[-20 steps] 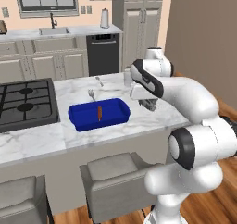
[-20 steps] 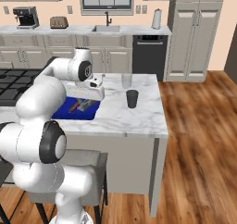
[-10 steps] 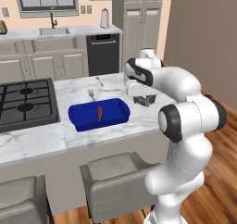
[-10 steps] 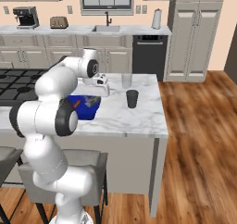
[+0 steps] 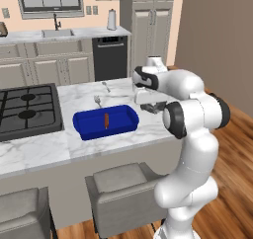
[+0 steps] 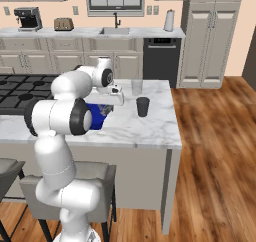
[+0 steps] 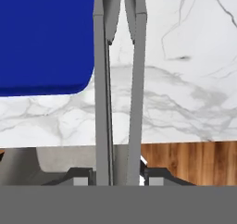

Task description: Take the tongs from the drawer on the right and place them on the dining counter next to the tray containing the hot dog.

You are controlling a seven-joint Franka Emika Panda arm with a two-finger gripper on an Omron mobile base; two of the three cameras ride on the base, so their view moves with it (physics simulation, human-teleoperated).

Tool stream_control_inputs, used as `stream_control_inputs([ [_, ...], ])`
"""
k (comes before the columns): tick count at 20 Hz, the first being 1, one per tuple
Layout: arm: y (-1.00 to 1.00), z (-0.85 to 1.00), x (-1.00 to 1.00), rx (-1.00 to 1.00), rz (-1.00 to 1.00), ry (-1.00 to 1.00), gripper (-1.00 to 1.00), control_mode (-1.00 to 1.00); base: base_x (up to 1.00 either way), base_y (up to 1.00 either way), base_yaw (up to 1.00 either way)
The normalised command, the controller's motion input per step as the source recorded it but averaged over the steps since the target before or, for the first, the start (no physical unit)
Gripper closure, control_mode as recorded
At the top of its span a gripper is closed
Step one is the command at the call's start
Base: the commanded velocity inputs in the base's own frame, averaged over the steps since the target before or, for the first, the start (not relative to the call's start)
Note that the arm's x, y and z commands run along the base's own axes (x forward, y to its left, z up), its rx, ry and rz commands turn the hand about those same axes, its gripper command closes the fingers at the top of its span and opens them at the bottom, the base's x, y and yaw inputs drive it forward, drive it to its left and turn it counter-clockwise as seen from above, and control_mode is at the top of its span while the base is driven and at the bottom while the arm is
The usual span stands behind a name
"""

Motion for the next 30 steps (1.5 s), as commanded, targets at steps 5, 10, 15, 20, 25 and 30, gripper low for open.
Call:
stream_control_inputs([
  [5, 0.00, -0.37, 0.27, 0.00, 0.00, -0.18, 1.00, -1.00, 0.00, 0.00, 0.00],
  [10, 0.00, -0.29, 0.21, 0.00, 0.00, -0.14, 1.00, -1.00, 0.00, 0.00, 0.00],
  [15, 0.00, -0.28, 0.27, 0.00, 0.00, -0.02, 1.00, -1.00, 0.00, 0.00, 0.00],
  [20, 0.00, -0.22, 0.33, 0.00, 0.00, 0.00, 1.00, -1.00, 0.00, 0.00, 0.00],
  [25, 0.00, -0.18, 0.32, 0.00, 0.00, 0.00, 1.00, -1.00, 0.00, 0.00, 0.00],
  [30, 0.00, -0.22, 0.23, 0.00, 0.00, 0.00, 1.00, -1.00, 0.00, 0.00, 0.00],
])
